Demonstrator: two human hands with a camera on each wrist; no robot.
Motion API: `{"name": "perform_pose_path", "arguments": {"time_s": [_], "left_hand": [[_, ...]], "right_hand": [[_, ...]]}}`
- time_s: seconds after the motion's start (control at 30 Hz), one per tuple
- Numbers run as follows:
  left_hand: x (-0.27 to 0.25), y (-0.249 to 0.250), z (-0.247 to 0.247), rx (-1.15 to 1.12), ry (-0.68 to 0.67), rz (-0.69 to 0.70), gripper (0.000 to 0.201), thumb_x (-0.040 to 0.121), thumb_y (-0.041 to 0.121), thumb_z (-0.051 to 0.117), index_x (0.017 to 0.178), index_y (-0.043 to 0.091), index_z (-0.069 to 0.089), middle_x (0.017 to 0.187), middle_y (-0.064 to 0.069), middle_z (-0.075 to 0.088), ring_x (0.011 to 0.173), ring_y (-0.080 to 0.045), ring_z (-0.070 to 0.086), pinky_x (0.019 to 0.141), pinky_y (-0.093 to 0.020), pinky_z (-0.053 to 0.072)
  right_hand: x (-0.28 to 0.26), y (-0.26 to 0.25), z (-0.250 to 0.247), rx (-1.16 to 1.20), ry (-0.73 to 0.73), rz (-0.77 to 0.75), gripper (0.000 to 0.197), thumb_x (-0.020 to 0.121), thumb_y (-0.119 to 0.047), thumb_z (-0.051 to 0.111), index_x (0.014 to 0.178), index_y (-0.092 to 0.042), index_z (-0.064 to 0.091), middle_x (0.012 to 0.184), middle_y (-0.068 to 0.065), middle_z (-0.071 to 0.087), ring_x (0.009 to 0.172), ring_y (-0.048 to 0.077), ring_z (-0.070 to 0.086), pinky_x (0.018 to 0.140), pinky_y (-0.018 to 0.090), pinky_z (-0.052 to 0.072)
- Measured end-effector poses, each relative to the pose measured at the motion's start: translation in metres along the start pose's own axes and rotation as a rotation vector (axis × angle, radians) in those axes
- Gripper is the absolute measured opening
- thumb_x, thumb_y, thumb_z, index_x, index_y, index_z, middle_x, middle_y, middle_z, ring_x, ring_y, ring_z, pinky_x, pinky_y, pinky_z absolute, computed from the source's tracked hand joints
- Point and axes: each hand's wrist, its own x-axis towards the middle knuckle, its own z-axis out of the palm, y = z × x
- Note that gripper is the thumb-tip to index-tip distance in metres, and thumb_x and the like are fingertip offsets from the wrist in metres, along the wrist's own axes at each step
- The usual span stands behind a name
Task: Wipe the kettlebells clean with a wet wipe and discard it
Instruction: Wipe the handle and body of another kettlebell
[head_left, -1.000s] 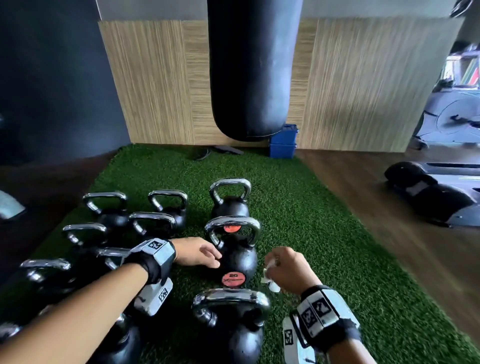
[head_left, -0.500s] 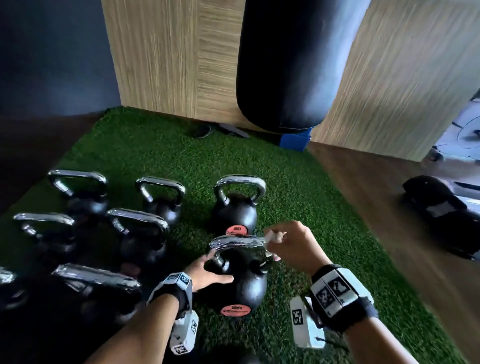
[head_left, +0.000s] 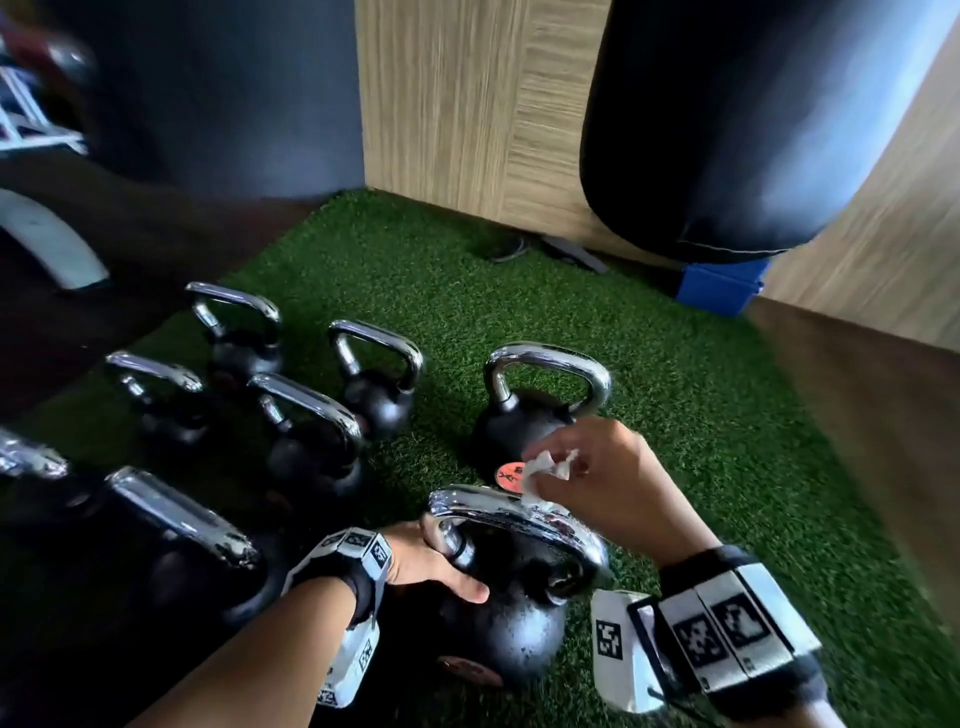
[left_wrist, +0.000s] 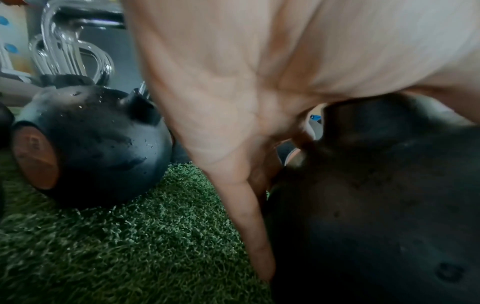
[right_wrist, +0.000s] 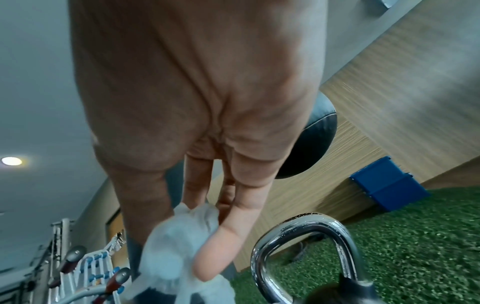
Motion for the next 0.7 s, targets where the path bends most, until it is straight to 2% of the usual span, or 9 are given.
{"name": "perform_pose_path", "arguments": {"time_s": [0.03,0.07,0.13,0.17,0.23,0.33,0.43,0.57,0.7], "left_hand": [[-0.004,0.002,0.001,-0.029,0.011,0.009,0.089,0.045,0.076,0.084,0.118,0.046,0.043,0.129,0.019,0.054,0.128,-0.007,0.048,0.115,-0.026,0.033],[-0.007,0.004,0.002,-0.058,0.018,0.030,0.092,0.055,0.066,0.087,0.132,0.050,0.040,0.133,0.027,0.048,0.135,-0.005,0.041,0.113,-0.016,0.028],[-0.014,0.008,0.006,-0.100,0.031,0.077,0.096,0.072,0.051,0.085,0.146,0.053,0.024,0.127,0.044,0.033,0.134,0.001,0.030,0.095,0.004,0.022],[-0.018,0.008,0.009,-0.117,0.053,0.079,0.097,0.075,0.051,0.083,0.150,0.052,0.021,0.127,0.044,0.030,0.134,0.001,0.028,0.094,0.004,0.022],[-0.020,0.005,0.017,-0.158,0.092,0.057,0.099,0.075,0.055,0.082,0.153,0.049,0.022,0.137,0.031,0.032,0.137,-0.004,0.031,0.101,-0.013,0.027],[-0.026,0.007,0.021,-0.248,0.096,-0.043,0.095,0.069,0.056,0.086,0.149,0.047,0.036,0.145,0.016,0.043,0.127,-0.011,0.043,0.090,-0.028,0.046],[-0.030,0.012,0.022,-0.311,0.116,-0.113,0.096,0.065,0.051,0.090,0.147,0.036,0.043,0.149,0.006,0.043,0.136,-0.022,0.043,0.104,-0.045,0.049],[-0.034,0.014,0.027,-0.364,0.138,-0.152,0.100,0.065,0.047,0.091,0.149,0.027,0.041,0.149,0.006,0.042,0.137,-0.020,0.042,0.103,-0.047,0.052],[-0.044,0.019,0.026,-0.413,0.164,-0.198,0.100,0.065,0.043,0.093,0.148,0.018,0.042,0.146,0.002,0.043,0.140,-0.025,0.040,0.098,-0.044,0.056]], "right_hand": [[-0.001,0.003,0.001,0.007,0.025,-0.004,0.018,0.071,-0.025,0.080,0.087,-0.033,0.078,0.078,-0.020,0.064,0.071,-0.019,0.056,0.059,0.001,0.040],[-0.003,0.005,0.002,0.017,0.050,-0.014,0.020,0.071,-0.025,0.080,0.089,-0.033,0.078,0.077,-0.019,0.065,0.070,-0.018,0.056,0.058,0.001,0.040],[-0.010,0.008,0.004,0.053,0.080,-0.065,0.026,0.072,-0.023,0.080,0.095,-0.035,0.075,0.075,-0.018,0.065,0.065,-0.014,0.057,0.056,0.002,0.041],[-0.014,0.009,0.005,0.083,0.080,-0.094,0.029,0.073,-0.021,0.081,0.097,-0.036,0.074,0.074,-0.018,0.065,0.063,-0.011,0.058,0.054,0.004,0.043],[-0.020,0.012,0.008,0.102,0.078,-0.133,0.030,0.073,-0.019,0.082,0.098,-0.034,0.073,0.074,-0.016,0.066,0.062,-0.007,0.058,0.054,0.006,0.044],[-0.022,0.016,0.011,0.078,0.099,-0.140,0.023,0.072,-0.022,0.084,0.094,-0.027,0.078,0.075,-0.015,0.070,0.062,-0.009,0.059,0.059,0.002,0.042],[-0.022,0.013,0.014,0.051,0.075,-0.135,0.022,0.074,-0.026,0.084,0.095,-0.022,0.080,0.084,-0.010,0.074,0.068,-0.008,0.061,0.063,0.000,0.040],[-0.021,0.001,0.017,-0.048,0.024,-0.135,0.021,0.080,-0.028,0.079,0.097,-0.016,0.079,0.097,0.001,0.076,0.086,0.011,0.068,0.082,0.022,0.053],[-0.028,0.001,0.016,-0.090,0.029,-0.057,0.022,0.079,-0.028,0.080,0.096,-0.013,0.078,0.098,0.003,0.074,0.093,0.014,0.068,0.090,0.028,0.053]]}}
